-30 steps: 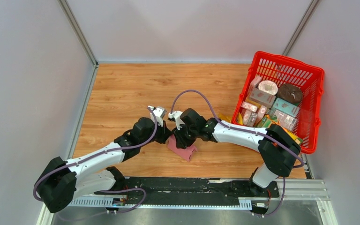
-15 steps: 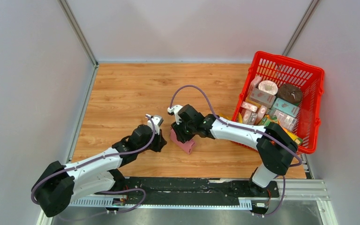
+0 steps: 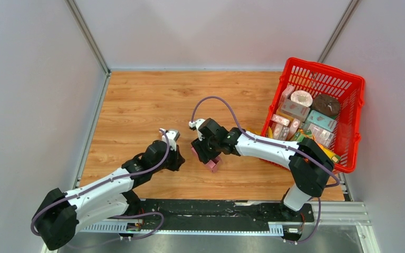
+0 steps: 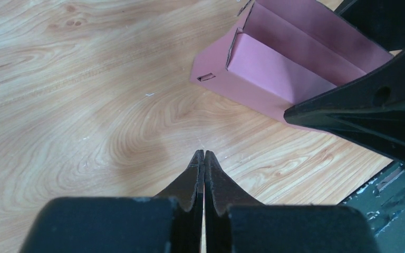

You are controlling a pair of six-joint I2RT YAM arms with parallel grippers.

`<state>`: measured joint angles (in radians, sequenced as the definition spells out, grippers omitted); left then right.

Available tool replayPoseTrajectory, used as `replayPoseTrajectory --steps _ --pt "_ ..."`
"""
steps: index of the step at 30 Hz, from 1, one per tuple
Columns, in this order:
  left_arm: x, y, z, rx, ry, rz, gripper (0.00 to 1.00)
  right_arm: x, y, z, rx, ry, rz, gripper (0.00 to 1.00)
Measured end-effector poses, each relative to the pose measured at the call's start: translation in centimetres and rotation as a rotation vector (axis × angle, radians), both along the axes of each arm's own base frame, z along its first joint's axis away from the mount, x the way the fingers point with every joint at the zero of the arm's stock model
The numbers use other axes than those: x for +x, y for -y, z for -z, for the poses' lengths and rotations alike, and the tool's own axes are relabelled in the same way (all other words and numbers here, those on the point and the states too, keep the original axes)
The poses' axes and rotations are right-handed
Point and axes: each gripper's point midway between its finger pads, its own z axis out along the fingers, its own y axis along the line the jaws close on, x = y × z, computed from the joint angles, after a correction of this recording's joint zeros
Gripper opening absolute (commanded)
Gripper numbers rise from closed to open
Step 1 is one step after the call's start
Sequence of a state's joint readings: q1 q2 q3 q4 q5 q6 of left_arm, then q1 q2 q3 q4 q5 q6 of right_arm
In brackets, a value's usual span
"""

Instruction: Fold the paper box

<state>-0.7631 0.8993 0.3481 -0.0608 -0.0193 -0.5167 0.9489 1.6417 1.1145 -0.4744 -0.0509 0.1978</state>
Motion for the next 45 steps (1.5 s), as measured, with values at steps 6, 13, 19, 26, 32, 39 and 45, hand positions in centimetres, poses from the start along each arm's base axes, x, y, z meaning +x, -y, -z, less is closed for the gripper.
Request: replayPoseTrajectory --steps 6,13,19,26,32,39,45 --pt "1.1 0.1 -0.9 -0.014 -0.054 -0.05 0.01 -0.1 0.1 0.2 -0.021 0.024 -0.018 0.34" --pt "2.6 0.5 -2.5 -0.102 -0.114 -0.079 0.16 0.1 0.1 0.1 -0.033 0.072 -0.044 0.16" --pt "3.5 1.7 -5.2 -0.146 -0.069 -0.022 0.29 -0.1 -0.1 0.1 -0.024 0.073 -0.077 0.12" --pt "4.6 2.7 -5.9 -0.094 -0.016 0.071 0.29 -0.5 -0.3 0.1 -0.018 0.071 -0.129 0.12" --pt "5.2 2.9 -4.7 -0.023 0.0 0.114 0.27 -0.7 -0.4 0.1 -0.011 0.066 -0.153 0.11" --pt "5.5 3.3 -4.2 0.003 0.016 0.139 0.2 -0.7 -0.4 0.1 -0.005 0.056 -0.15 0.11" --pt "5.9 3.2 -4.3 0.007 0.026 0.116 0.09 -0.8 -0.5 0.0 -0.001 0.054 -0.154 0.1"
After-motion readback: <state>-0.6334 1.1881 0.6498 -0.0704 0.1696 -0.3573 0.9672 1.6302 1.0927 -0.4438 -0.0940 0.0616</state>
